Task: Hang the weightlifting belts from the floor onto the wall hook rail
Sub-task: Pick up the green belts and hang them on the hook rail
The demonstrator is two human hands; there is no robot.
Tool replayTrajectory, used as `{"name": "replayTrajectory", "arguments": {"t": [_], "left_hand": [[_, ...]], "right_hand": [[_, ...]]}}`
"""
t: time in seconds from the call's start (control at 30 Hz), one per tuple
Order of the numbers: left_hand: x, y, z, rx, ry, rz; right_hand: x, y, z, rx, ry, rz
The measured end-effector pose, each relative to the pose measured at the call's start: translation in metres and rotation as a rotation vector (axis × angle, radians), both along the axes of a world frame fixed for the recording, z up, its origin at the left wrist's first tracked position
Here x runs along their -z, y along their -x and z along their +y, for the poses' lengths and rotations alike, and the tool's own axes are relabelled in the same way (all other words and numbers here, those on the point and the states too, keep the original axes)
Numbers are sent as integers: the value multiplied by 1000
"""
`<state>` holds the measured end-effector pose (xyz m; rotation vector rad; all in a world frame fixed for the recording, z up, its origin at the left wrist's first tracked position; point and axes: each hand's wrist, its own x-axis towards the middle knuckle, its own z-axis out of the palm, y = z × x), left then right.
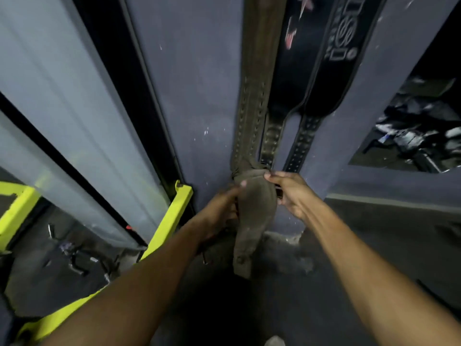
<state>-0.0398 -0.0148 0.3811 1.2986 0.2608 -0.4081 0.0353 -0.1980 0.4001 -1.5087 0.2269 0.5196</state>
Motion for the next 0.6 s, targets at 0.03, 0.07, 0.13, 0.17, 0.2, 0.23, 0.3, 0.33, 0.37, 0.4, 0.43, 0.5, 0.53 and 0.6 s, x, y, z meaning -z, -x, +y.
{"name": "replayTrajectory", "arguments": {"t": [0.03, 0.07, 0.13, 0.17, 0.2, 0.23, 0.3, 0.33, 0.37, 0.4, 0.43, 0.5, 0.53, 0.6], "left_hand": [[-27, -4, -4, -31, 22, 6], [-52, -8, -9, -56, 44, 9], [-100, -16, -20, -91, 111, -46], [-124, -18, -26, -116, 158, -96], [-146, -20, -32, -147, 205, -155], [-168, -22, -39, -175, 217, -219], [-201, -26, -50, -227, 176, -351], [-213, -25, -55, -245, 163, -418], [-227, -25, -62, -243, 149, -499], [-237, -26, -67, -232, 129, -570], [-242, -26, -68, -212, 98, -626], [-254, -24, -75, -168, 35, -732], [-259, -22, -79, -149, 4, -770], [-270, -18, -84, -129, -53, -820]], "right_hand": [[-22, 4, -5, 3, -8, -63], [-43, 8, -9, 7, -21, -131], [-87, 17, -18, -24, -39, -308], [-107, 21, -23, -55, -27, -411], [-126, 25, -29, -85, -9, -502], [-143, 28, -35, -107, 3, -571], [-170, 32, -48, -135, -52, -631], [-181, 36, -54, -143, -118, -637], [-195, 39, -62, -142, -180, -647], [-207, 39, -65, -147, -218, -638], [-217, 39, -63, -141, -217, -637], [-245, 39, -65, -52, -93, -727], [-259, 37, -65, 20, -18, -796], [-280, 32, -62, 186, 109, -969]]}}
